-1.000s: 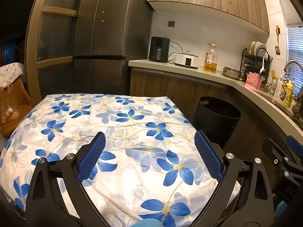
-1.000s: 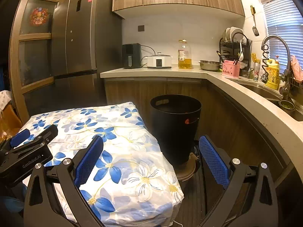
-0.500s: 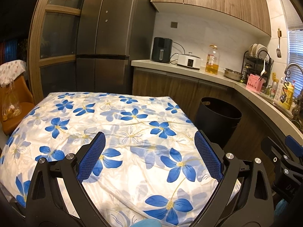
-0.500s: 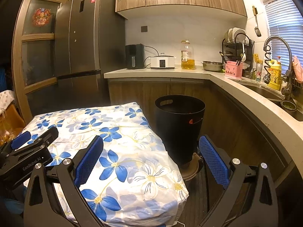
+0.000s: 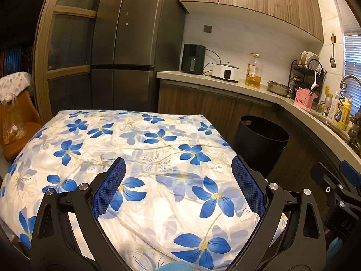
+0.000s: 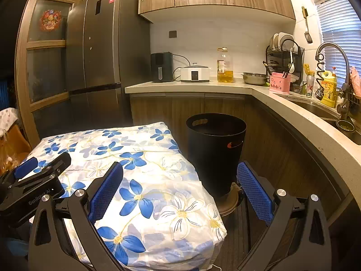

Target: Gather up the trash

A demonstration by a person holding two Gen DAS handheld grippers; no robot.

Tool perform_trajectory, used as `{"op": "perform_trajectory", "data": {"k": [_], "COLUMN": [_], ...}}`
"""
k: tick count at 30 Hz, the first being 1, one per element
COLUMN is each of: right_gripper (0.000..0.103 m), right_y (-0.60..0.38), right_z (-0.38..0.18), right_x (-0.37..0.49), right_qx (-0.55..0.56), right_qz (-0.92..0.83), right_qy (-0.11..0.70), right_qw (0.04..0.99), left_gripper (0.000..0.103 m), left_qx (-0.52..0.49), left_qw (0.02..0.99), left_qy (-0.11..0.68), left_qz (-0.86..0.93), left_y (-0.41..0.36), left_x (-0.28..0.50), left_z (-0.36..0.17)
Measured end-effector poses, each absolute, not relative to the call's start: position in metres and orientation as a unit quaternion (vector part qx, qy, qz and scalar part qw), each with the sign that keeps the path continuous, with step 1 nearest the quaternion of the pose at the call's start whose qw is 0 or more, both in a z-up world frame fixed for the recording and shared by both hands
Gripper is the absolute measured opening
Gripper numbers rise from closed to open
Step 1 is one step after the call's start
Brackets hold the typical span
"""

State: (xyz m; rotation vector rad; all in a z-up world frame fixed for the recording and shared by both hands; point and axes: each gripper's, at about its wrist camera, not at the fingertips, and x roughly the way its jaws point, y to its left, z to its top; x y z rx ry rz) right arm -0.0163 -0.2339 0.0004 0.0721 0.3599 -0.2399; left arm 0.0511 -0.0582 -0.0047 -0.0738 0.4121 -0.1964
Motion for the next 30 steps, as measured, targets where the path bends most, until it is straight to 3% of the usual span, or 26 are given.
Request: {"op": "perform_trajectory", "data": {"k": [30], "right_gripper": [0.097], "right_y": [-0.2357], "right_z": [0.0030], "right_x": [-0.0177], "right_qx": [0.040], "right_qz": [-0.122], "right_qy": [0.175], "right_qw": [0.976], "left_gripper": [0.093], "left_qx": [-0.035], "left_qw": [0.973], "left_qy": [0.203], "left_qz": [-0.100], "left_y": [-0.0617], "left_x": [0.0510], "left_z": [-0.0039]}}
